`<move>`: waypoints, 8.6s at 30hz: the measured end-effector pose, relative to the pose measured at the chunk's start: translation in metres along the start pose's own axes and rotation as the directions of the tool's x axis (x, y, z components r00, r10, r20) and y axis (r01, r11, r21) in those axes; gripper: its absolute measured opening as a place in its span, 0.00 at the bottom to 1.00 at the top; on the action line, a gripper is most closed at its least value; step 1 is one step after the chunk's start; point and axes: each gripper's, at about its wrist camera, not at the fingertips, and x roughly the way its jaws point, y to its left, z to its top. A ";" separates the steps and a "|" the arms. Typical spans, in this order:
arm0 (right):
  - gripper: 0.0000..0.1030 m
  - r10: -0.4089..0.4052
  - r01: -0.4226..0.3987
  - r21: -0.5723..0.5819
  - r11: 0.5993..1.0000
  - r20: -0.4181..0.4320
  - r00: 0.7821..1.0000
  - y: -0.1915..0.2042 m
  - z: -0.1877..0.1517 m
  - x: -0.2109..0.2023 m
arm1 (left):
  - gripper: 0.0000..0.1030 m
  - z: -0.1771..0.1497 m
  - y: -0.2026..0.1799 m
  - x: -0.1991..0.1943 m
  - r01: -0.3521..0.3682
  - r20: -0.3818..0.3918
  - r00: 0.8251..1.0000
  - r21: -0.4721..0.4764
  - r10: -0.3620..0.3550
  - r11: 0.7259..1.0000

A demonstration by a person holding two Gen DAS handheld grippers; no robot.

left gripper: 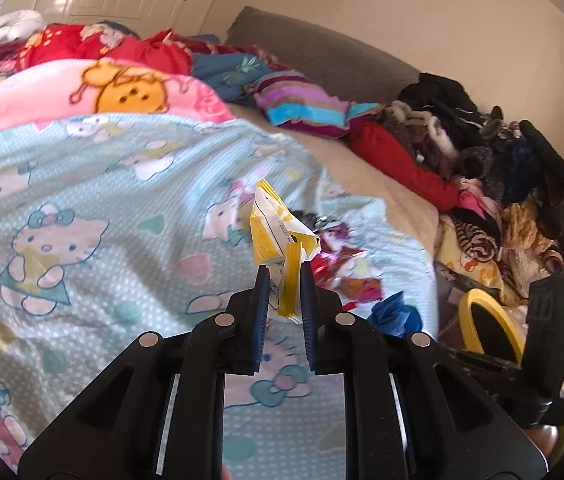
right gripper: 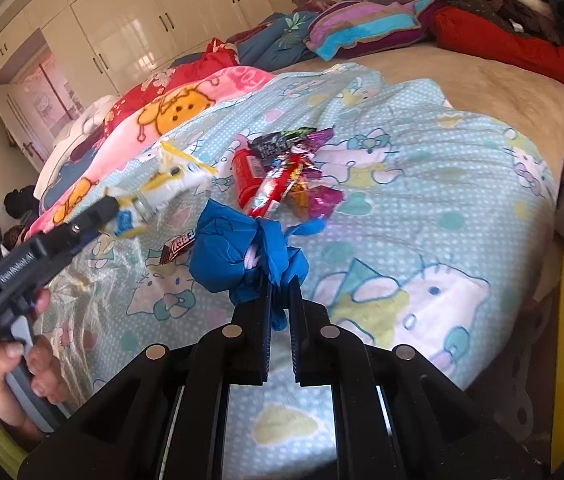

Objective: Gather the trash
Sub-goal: 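Grasp the yellow snack bag with the left tool while the right tool grasps the blue cloth, then carry the yellow bag and blue cloth over the yellow-rimmed bin with both tools, then open both tools to drop the bag and cloth into the bin, then move both tools back over the remaining candy wrappers on the blanket, then grasp a green candy wrapper with the left tool while the right tool grasps a pink wrapper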

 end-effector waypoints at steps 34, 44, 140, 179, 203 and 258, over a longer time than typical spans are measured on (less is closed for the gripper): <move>0.07 -0.117 0.102 0.086 0.991 0.192 0.974 -0.046 0.011 -0.105 | 0.04 0.001 -0.107 -0.022 0.168 0.008 0.985 0.161 -0.172 0.972; 0.07 -0.191 0.153 0.168 0.974 0.243 0.951 -0.083 0.014 -0.135 | 0.04 -0.007 -0.138 -0.024 0.212 -0.013 0.977 0.213 -0.214 0.954; 0.57 -0.430 0.307 0.523 0.795 0.129 0.893 -0.241 -0.025 -0.178 | 0.90 -0.073 -0.259 0.056 0.296 -0.195 0.952 0.381 -0.237 0.876; 0.72 -0.230 0.195 0.146 0.970 0.286 0.930 -0.079 0.024 -0.145 | 0.90 0.007 -0.132 0.006 0.049 0.064 0.996 0.171 -0.060 0.984; 0.73 -0.138 0.140 0.006 0.990 0.201 0.970 -0.017 0.031 -0.064 | 0.88 0.053 -0.047 0.043 -0.040 0.001 0.999 0.151 0.041 0.988; 0.19 -0.017 -0.001 0.200 0.980 0.085 0.996 -0.057 0.027 0.003 | 0.01 0.053 -0.057 0.193 0.075 -0.368 0.924 0.428 0.098 0.901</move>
